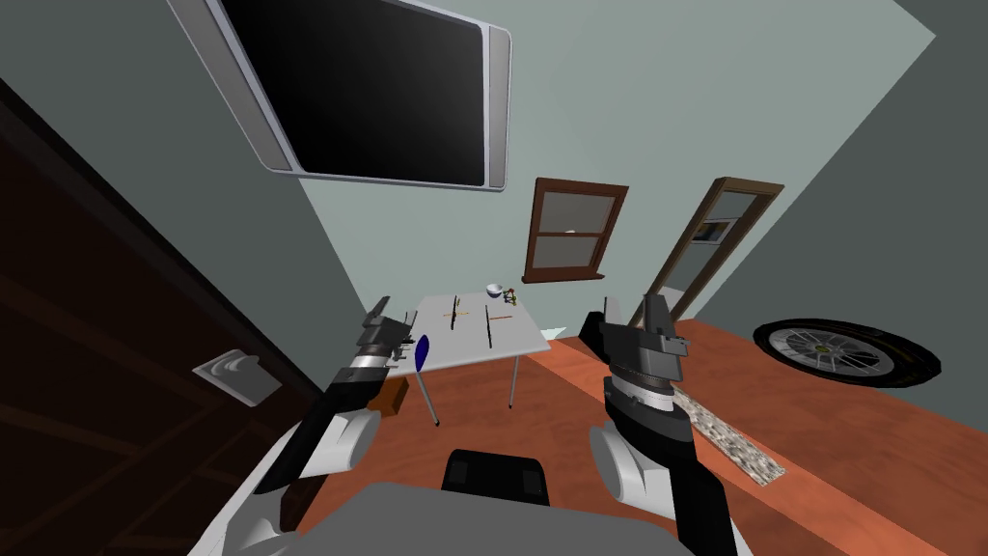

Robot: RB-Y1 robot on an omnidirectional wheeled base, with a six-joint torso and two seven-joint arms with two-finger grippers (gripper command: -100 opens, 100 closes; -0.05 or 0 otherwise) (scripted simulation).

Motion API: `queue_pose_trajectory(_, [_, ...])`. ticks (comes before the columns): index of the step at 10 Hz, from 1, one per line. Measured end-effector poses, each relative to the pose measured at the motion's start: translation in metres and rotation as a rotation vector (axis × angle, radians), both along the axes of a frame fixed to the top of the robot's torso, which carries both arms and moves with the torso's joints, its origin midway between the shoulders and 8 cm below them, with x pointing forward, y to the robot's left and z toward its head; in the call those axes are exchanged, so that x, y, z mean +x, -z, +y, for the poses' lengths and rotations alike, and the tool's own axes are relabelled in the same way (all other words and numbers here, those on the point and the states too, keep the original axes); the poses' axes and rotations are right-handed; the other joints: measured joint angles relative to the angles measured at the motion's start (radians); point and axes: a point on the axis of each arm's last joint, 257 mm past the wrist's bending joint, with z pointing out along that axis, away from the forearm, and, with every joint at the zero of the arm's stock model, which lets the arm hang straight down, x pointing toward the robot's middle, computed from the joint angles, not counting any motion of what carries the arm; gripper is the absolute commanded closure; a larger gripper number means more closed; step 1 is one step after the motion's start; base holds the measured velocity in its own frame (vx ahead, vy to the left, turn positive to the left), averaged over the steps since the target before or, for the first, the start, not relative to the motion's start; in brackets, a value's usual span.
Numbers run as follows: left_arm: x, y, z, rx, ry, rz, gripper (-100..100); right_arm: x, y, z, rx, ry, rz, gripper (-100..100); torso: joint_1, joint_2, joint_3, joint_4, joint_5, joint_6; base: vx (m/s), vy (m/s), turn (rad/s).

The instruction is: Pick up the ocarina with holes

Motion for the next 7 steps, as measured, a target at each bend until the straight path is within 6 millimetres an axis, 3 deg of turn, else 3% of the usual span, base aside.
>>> queue_pose_trajectory(7, [0.011, 0.014, 0.023, -0.128, 0.013, 0.101, -100, 0.000, 0.000, 0.000, 0.000, 0.000, 0.000, 0, 0.000, 0.000, 0.000, 0.000, 0.000, 0.000, 0.008, -0.016, -0.037])
